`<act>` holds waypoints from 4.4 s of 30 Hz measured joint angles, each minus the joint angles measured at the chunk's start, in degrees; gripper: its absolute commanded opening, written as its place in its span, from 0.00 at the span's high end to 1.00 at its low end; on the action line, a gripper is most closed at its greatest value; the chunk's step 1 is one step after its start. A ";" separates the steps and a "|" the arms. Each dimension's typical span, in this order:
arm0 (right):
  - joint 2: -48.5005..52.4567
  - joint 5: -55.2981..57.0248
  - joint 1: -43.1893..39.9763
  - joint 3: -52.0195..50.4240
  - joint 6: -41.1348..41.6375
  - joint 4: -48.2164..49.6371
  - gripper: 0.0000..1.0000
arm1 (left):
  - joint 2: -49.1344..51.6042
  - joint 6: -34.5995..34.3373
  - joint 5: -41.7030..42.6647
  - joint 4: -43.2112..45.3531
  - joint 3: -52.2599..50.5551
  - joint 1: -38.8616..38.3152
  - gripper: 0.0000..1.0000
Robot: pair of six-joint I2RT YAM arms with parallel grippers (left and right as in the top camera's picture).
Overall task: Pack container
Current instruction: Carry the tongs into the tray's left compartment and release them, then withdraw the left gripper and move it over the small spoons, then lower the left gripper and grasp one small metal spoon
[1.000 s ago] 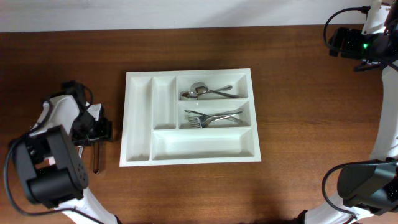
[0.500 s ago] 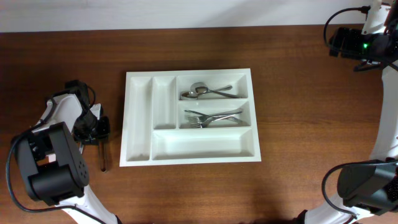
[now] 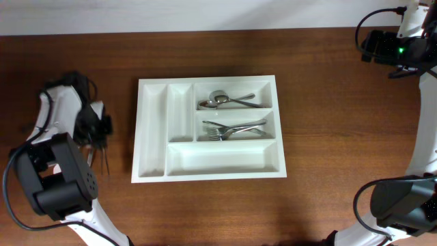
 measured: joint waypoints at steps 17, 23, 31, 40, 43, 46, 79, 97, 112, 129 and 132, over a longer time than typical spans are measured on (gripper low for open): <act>0.00 0.00 0.00 0.00 0.00 0.02 0.01 | -2.10 0.35 3.28 -7.78 17.59 -12.24 0.91; 0.00 0.00 0.00 0.00 0.02 0.00 0.02 | -2.10 0.39 3.45 -2.78 17.59 -18.88 0.91; 0.00 0.00 0.00 0.00 0.00 0.02 0.01 | 0.31 -0.26 2.73 -0.66 17.62 -18.91 0.91; 0.00 0.00 0.00 0.00 0.04 0.02 0.01 | 8.28 -0.26 2.58 0.57 17.62 -21.35 0.81; 0.00 0.00 0.00 0.00 0.02 0.00 0.01 | 9.35 -0.57 2.62 0.52 17.62 -22.05 0.41; 0.00 0.00 0.00 0.00 0.02 0.02 0.01 | 9.44 -0.68 2.58 0.52 17.62 -22.12 0.25; 0.00 0.00 0.00 0.00 0.02 0.02 0.01 | -6.10 0.90 -4.96 -22.64 48.81 -5.05 0.07; 0.00 0.00 0.00 0.00 0.04 0.02 0.01 | -3.52 15.50 -4.57 -6.49 15.89 8.24 0.16; 0.02 0.00 0.00 0.00 0.02 0.02 0.01 | -0.72 17.03 2.62 8.09 -3.45 8.59 0.39; 0.02 0.00 0.00 0.00 0.04 0.02 0.01 | -0.63 17.00 3.52 16.44 -9.22 7.30 0.52; 0.02 0.00 0.00 0.00 0.02 0.00 0.01 | -0.63 17.00 3.52 18.21 -10.51 7.30 0.54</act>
